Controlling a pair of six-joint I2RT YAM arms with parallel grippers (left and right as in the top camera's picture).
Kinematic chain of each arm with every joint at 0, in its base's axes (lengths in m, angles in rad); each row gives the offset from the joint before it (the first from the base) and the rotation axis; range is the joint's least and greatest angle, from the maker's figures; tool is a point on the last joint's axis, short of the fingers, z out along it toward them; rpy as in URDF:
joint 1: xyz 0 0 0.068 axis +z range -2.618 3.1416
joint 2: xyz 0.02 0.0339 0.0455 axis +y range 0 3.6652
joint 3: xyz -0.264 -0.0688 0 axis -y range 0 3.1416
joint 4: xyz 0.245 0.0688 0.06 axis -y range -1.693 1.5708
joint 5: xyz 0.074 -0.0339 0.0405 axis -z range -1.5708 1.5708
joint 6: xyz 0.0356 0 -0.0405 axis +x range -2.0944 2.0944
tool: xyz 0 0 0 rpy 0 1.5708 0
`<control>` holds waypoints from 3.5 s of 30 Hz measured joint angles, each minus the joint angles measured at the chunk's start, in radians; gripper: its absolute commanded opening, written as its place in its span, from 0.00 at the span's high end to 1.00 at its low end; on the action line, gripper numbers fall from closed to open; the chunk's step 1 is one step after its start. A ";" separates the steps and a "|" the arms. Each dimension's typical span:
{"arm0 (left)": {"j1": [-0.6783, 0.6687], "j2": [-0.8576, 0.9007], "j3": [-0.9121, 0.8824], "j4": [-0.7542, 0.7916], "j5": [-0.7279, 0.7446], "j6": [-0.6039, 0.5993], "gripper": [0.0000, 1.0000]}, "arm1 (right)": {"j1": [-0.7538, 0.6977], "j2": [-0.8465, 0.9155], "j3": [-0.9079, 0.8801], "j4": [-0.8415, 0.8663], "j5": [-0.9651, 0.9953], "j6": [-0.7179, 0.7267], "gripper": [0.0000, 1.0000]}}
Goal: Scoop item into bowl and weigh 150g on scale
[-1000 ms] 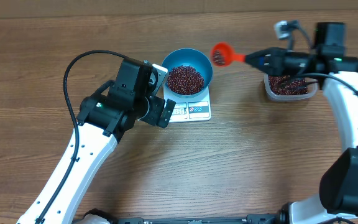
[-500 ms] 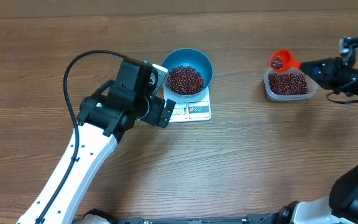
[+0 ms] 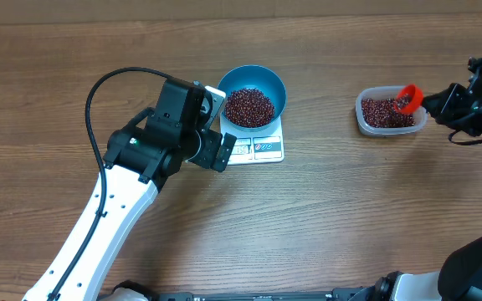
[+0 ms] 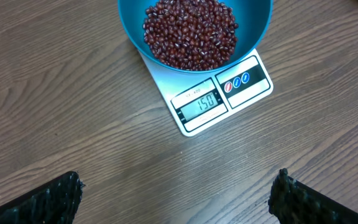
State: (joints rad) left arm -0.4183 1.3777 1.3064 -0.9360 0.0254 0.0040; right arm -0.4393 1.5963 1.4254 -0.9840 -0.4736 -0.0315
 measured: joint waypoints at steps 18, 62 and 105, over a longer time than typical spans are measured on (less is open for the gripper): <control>0.000 0.000 0.000 0.000 0.000 0.000 0.01 | 0.244 0.000 0.000 0.002 0.398 0.006 0.96; 0.000 0.000 0.000 0.000 0.000 0.000 0.00 | 0.385 0.000 0.000 -0.005 0.613 0.028 0.96; 0.000 0.000 0.000 0.000 0.000 0.000 0.01 | 0.408 -0.148 -0.040 0.120 0.053 0.274 0.96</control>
State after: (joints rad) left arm -0.4183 1.3777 1.3064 -0.9360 0.0254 0.0040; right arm -0.0311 1.4479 1.3853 -0.8642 -0.4206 0.2428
